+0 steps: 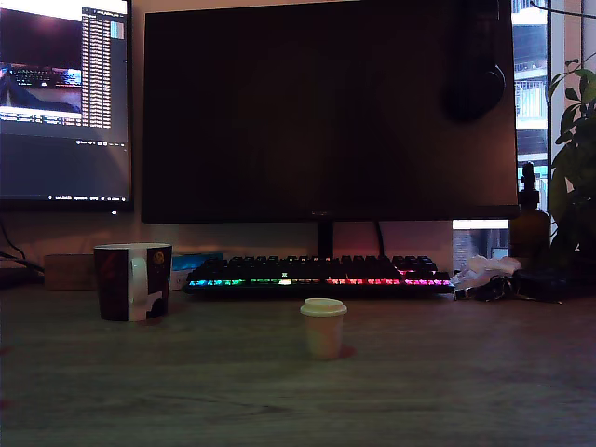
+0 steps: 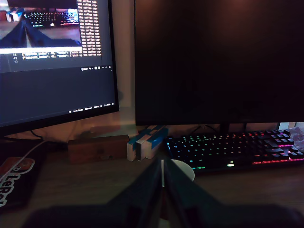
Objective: Pick up the coffee capsules on the table and drop them inside the coffee cup
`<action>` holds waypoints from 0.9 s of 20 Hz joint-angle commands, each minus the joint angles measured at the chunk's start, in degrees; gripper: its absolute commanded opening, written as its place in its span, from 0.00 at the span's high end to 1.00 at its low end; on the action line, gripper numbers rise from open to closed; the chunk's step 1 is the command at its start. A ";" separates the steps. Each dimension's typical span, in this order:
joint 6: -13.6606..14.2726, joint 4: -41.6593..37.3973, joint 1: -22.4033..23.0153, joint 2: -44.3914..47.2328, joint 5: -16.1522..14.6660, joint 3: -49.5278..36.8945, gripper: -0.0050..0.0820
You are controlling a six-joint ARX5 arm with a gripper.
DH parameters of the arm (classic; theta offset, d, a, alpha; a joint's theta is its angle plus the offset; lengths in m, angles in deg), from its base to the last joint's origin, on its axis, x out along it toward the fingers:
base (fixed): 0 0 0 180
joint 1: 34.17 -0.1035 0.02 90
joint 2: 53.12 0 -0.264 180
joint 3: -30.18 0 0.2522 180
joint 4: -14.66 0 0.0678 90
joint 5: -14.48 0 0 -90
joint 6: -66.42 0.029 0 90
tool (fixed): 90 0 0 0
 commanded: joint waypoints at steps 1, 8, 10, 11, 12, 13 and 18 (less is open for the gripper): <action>1.31 13.51 0.15 -0.13 2.01 -0.83 0.97; 1.03 14.14 0.17 -0.09 1.40 -0.83 0.97; -0.37 13.33 0.22 -0.09 0.79 -0.85 0.97; -0.74 12.55 0.33 -0.09 -0.20 -1.03 0.97; -0.79 11.61 0.48 -0.11 -1.16 -1.20 0.97; -0.81 10.71 0.74 -0.11 -1.75 -1.49 0.97; -1.36 5.68 2.86 -0.09 -5.11 -2.71 0.97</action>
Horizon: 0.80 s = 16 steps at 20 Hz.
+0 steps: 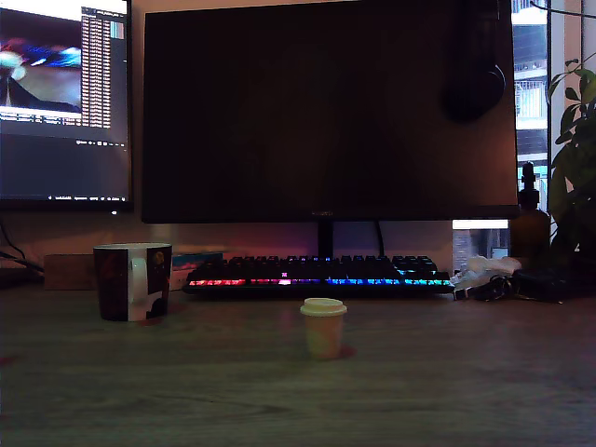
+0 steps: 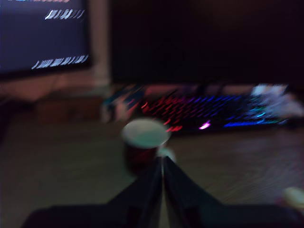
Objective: Pick up the coffee capsules on the table and drop them inside the coffee cup
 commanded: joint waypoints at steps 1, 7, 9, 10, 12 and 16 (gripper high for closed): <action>-0.57 -1.73 1.11 -0.09 -0.50 -2.27 0.97; -0.55 -3.80 7.87 -0.04 -0.87 -3.50 0.97; -0.55 -4.90 10.93 0.02 -0.83 -4.57 0.97; -0.55 -5.11 12.46 0.42 -0.81 -4.96 0.97; -0.11 -5.64 15.52 1.90 -0.63 -5.05 0.97; 2.05 -9.27 21.62 7.37 0.31 -5.05 0.97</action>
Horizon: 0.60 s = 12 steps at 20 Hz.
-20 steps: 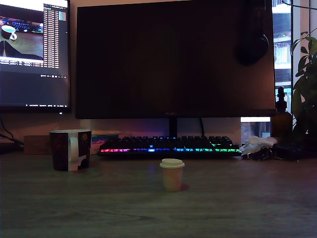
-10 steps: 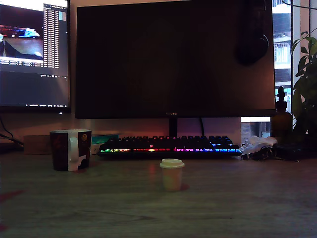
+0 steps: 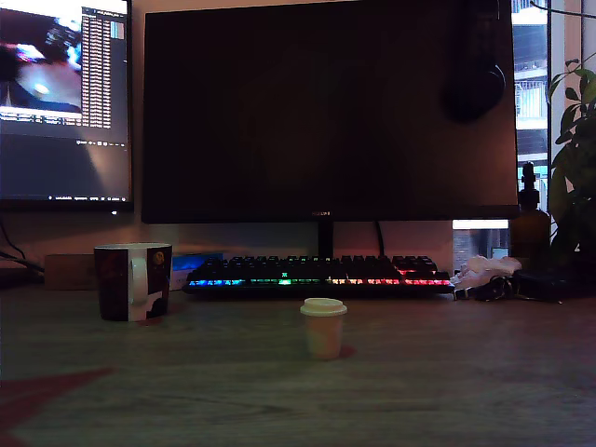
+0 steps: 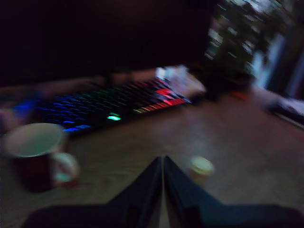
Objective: Pick up the coffee capsules on the table and drop them inside the coffee cup
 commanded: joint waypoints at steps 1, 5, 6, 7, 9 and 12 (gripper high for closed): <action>2.34 -1.92 1.86 2.73 1.09 -1.42 0.97; 4.59 -7.96 5.31 8.48 2.71 -1.42 0.97; 4.70 -8.57 5.79 9.29 2.71 -1.42 0.97; 5.53 -8.63 6.21 9.79 2.69 -1.42 0.97; 6.47 -8.87 6.80 10.03 1.49 -1.84 0.97; 6.49 -11.69 7.48 10.01 -2.93 -4.61 0.97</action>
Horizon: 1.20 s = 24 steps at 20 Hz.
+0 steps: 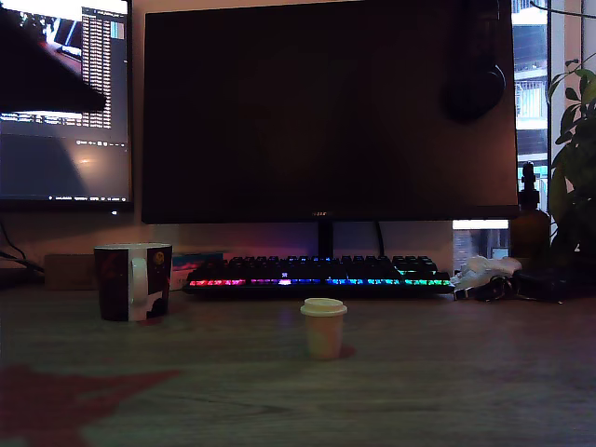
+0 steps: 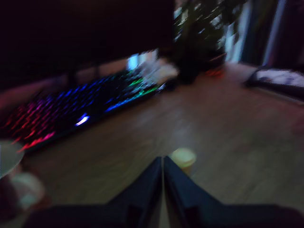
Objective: Pick up the coffee capsules on the table and drop them inside the coffee cup
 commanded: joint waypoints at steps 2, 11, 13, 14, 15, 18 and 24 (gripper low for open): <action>0.37 -2.51 0.63 0.22 -2.78 -5.09 0.97; 1.25 -4.31 0.72 0.26 -3.43 -9.88 0.97; 1.38 -3.87 0.72 0.63 -3.54 -9.88 0.97; 1.36 -3.45 0.72 0.63 -3.58 -9.88 0.97; 1.33 -2.95 0.72 0.63 -3.78 -9.88 0.97; 1.90 -2.82 0.70 0.72 -3.65 -9.88 0.97; 4.87 -8.50 0.70 9.60 -3.30 -9.88 0.55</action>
